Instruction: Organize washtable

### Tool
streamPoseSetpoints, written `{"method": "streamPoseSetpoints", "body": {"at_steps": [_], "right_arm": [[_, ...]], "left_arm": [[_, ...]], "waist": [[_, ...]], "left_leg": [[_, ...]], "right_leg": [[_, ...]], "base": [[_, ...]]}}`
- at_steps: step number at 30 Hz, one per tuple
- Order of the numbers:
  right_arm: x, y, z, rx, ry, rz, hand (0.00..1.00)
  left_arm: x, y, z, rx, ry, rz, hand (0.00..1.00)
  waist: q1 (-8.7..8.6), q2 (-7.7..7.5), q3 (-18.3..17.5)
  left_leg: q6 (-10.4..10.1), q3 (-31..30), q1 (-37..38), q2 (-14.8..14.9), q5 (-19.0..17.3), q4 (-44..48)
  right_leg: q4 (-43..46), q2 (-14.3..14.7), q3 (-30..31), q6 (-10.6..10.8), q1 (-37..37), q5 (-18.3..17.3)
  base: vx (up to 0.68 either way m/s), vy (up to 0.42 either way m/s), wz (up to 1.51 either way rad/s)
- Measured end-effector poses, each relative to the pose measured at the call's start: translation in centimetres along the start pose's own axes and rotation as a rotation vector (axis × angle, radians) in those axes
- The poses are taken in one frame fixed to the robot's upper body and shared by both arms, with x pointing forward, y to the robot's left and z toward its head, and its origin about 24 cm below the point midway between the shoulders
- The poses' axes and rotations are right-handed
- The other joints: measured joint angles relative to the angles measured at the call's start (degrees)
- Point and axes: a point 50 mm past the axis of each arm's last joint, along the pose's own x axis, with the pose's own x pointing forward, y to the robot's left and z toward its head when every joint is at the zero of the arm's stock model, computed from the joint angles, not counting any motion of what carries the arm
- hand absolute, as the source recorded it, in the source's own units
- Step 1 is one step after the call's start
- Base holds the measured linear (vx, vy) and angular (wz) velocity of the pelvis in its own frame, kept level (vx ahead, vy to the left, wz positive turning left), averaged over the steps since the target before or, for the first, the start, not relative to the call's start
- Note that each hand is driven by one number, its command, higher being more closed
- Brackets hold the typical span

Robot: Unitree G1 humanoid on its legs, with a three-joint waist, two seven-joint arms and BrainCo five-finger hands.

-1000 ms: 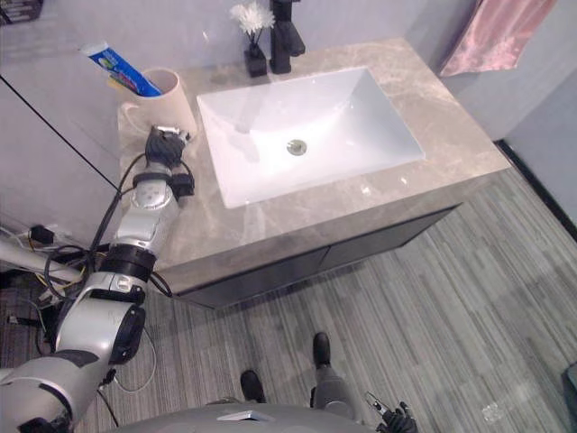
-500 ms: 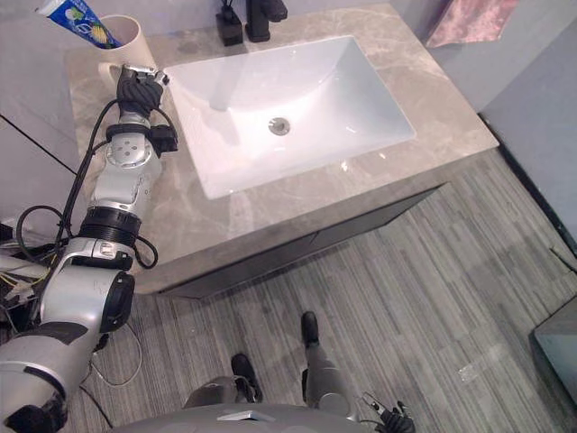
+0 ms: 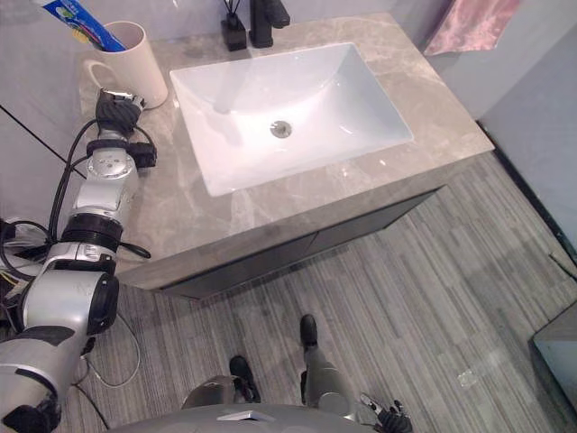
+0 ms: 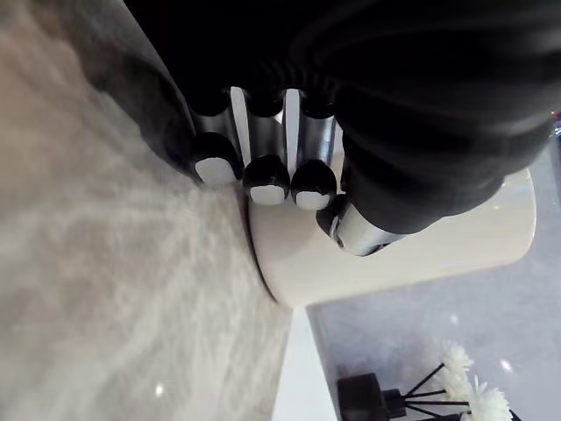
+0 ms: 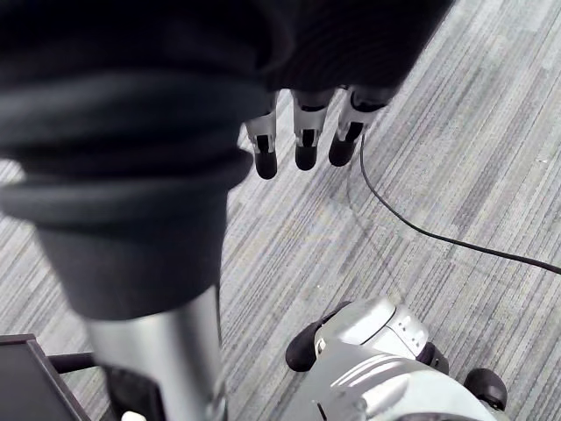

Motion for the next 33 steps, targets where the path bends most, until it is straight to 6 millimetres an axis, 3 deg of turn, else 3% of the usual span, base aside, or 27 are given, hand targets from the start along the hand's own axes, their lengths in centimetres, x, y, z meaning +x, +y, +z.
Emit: {"method": "streamPoseSetpoints", "body": {"at_steps": [9,12,17,20,24,27,33], "right_arm": [[-0.1,-0.5,-0.7,0.014,0.025,-0.022,0.0],[-0.1,-0.8,-0.7,0.023,0.026,-0.032,0.0],[-0.1,-0.8,-0.8,0.022,0.028,-0.032,0.0],[0.0,-0.9,-0.7,0.022,0.023,-0.035,0.0],[0.0,-1.0,-0.6,0.02,0.021,-0.044,0.0],[0.0,-1.2,-0.5,0.014,0.018,-0.047,0.0],[0.2,-1.6,0.1,-0.037,0.007,-0.046,0.0]], "left_arm": [[-0.1,0.6,-0.9,0.049,0.012,0.006,1.0],[-1.1,0.4,-2.1,0.088,0.015,-0.012,1.0],[-5.0,-1.5,-4.3,0.052,-0.007,-0.099,1.0],[-7.2,-2.9,-4.5,0.02,-0.044,-0.169,1.0],[-12.8,-4.7,-5.2,-0.044,-0.08,-0.322,1.0],[-16.2,-4.8,-5.3,-0.037,-0.11,-0.39,1.0],[-20.8,-3.4,-6.8,-0.088,-0.049,-0.395,1.0]], "waist": [[-0.03,0.36,0.11],[0.03,1.07,-0.25],[0.7,3.3,-1.52],[1.8,3.8,-1.89],[3.45,4.12,-2.14],[4.92,4.26,-3.24],[6.39,5.87,-6.79]], "left_leg": [[-0.98,-1.84,1.95,0.03,1.55,-2.73],[-1.07,-2.0,3.22,0.03,1.68,-3.46],[-0.84,-4.15,3.63,-0.49,2.32,-4.46],[-0.6,-5.86,3.82,-0.96,3.29,-5.46],[-0.24,-9.47,4.39,-2.15,5.27,-7.47],[-0.16,-11.15,5.15,-2.86,6.34,-9.01],[-0.88,-13.84,6.97,-3.2,7.13,-11.35]], "right_leg": [[0.07,0.64,-2.56,-1.02,1.72,-0.69],[0.03,0.78,-3.11,-1.1,2.72,-0.75],[0.01,0.32,-6.18,-1.34,3.82,-1.03],[0.01,-0.2,-8.04,-1.4,4.51,-1.1],[0.0,-1.28,-11.83,-1.14,6.21,-1.48],[0.0,-2.03,-13.56,-0.8,7.32,-2.34],[0.0,-2.3,-16.32,-0.31,9.73,-3.35]], "base": [[0.02,-0.036,0.09],[0.0,-0.001,0.02],[0.01,0.001,0.2],[-0.02,0.001,0.35],[-0.04,0.004,0.45],[-0.05,0.0,0.34],[-0.01,-0.016,0.25]]}}
